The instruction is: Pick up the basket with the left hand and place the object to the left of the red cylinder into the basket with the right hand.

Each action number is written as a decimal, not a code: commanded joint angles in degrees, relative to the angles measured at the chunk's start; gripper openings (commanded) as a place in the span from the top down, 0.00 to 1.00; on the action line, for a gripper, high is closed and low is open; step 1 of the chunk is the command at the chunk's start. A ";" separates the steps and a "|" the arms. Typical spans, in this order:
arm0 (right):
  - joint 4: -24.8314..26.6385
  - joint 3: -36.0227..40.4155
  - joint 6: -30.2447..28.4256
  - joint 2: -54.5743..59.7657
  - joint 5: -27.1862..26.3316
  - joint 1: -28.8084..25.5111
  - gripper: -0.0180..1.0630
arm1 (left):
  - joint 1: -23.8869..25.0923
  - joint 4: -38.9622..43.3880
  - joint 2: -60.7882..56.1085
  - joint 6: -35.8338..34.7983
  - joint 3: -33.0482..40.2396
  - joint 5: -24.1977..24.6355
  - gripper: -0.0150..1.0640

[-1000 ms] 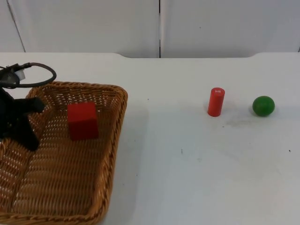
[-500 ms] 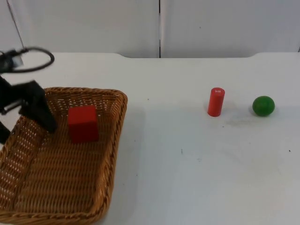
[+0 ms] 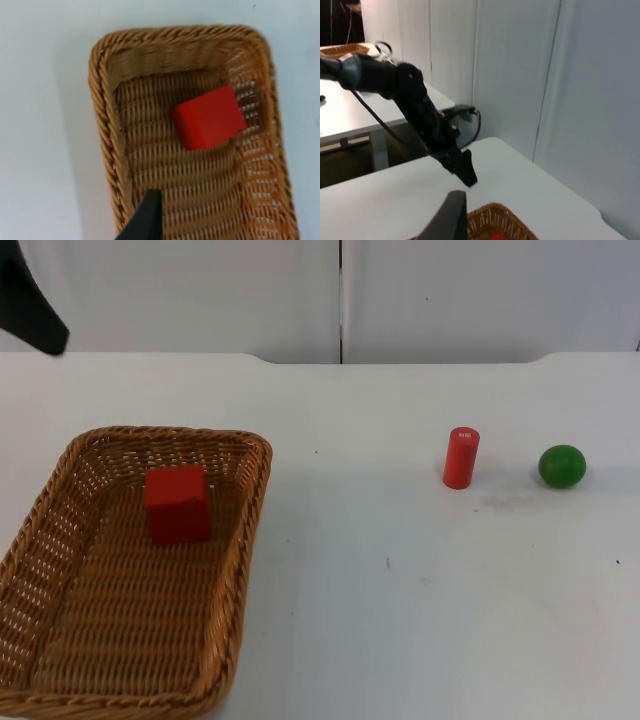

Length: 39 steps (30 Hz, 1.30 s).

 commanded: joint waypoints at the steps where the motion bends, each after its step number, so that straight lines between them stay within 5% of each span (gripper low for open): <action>1: -3.13 2.45 3.71 -0.01 -1.00 -0.34 0.01 | -0.11 0.16 -5.72 -0.46 2.75 0.11 0.13; 16: -14.93 14.48 19.66 -0.01 -2.35 -0.34 0.01 | -4.94 0.41 -37.33 -0.46 18.82 -4.21 0.13; 25: -19.13 21.89 24.03 -0.01 -3.57 -0.34 0.01 | -4.94 0.70 -54.66 -1.24 25.42 -4.21 0.13; 29: -22.50 24.28 27.36 -0.01 -3.57 -0.34 0.01 | -4.94 5.62 -59.96 -3.91 27.47 -4.21 0.13; 32: -25.20 26.23 30.31 -0.13 -3.57 -0.34 0.01 | -5.37 14.20 -63.70 -12.28 27.87 -3.94 0.13; 39: -25.20 28.90 30.97 -2.97 -4.92 -0.34 0.01 | -8.70 19.65 -66.10 -15.88 27.87 -3.30 0.13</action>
